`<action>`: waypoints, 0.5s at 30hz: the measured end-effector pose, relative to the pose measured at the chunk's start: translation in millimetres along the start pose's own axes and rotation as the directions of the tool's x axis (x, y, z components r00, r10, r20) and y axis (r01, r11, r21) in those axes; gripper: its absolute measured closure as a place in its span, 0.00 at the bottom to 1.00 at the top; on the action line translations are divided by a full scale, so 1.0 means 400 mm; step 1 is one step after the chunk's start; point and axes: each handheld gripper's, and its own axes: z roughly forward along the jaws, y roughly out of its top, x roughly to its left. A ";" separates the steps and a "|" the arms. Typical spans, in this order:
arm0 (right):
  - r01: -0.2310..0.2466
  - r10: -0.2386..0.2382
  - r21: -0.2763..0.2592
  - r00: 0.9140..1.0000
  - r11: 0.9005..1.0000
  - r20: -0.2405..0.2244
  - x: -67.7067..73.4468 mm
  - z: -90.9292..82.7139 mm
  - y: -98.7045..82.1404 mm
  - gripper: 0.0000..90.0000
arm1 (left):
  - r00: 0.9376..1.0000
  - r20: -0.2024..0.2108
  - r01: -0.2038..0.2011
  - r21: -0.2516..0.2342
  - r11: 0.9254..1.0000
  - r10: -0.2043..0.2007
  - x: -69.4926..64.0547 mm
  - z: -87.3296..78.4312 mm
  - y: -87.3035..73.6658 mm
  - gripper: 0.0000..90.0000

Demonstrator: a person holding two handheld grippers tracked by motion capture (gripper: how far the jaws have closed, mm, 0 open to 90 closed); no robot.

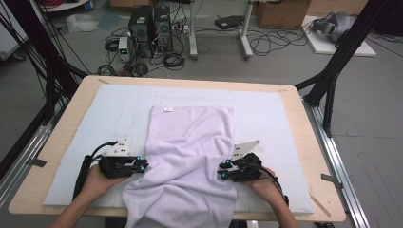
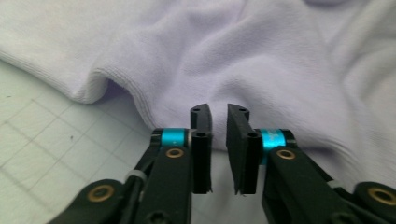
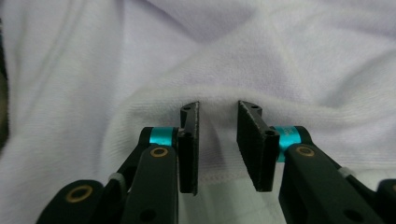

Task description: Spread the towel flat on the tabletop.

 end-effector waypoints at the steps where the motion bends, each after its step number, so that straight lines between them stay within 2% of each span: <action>1: 0.000 0.000 0.010 1.000 1.000 -0.004 -0.004 0.009 -0.002 0.77 | 1.000 0.002 0.004 0.015 1.000 -0.004 0.002 0.013 0.002 0.77; 2: -0.015 0.015 -0.015 1.000 1.000 -0.008 -0.006 0.012 -0.006 0.80 | 1.000 0.007 0.009 0.030 1.000 -0.009 0.004 0.027 0.004 0.72; 3: -0.028 0.028 -0.028 1.000 0.999 -0.009 -0.010 0.012 -0.010 0.85 | 1.000 0.009 0.007 0.028 1.000 -0.007 0.003 0.033 0.005 0.72; 4: -0.037 0.037 -0.032 0.999 0.999 -0.014 -0.011 0.012 -0.012 0.90 | 1.000 -0.003 0.004 0.023 1.000 -0.004 0.001 0.038 0.008 0.74; 5: -0.037 0.037 -0.036 0.999 0.999 -0.017 -0.013 0.010 -0.013 0.97 | 1.000 -0.012 -0.002 0.023 1.000 0.002 0.002 0.041 0.010 0.84; 6: -0.035 0.034 -0.032 0.999 0.999 -0.018 -0.015 0.009 -0.013 0.98 | 1.000 -0.015 -0.002 0.027 1.000 0.003 0.003 0.042 0.014 0.92; 7: -0.029 0.028 -0.030 0.999 0.999 -0.015 -0.015 0.008 -0.013 0.98 | 1.000 -0.017 0.003 0.033 0.999 -0.003 0.004 0.043 0.018 0.95; 11: -0.027 0.028 -0.038 0.999 0.999 0.019 -0.020 -0.020 -0.016 0.98 | 0.996 -0.086 -0.007 0.011 1.000 0.008 0.007 0.026 0.032 0.97; 15: -0.034 0.039 -0.066 0.997 0.997 0.071 -0.034 -0.072 -0.018 0.98 | 0.990 -0.138 0.017 -0.048 0.999 -0.024 0.026 -0.013 0.048 0.97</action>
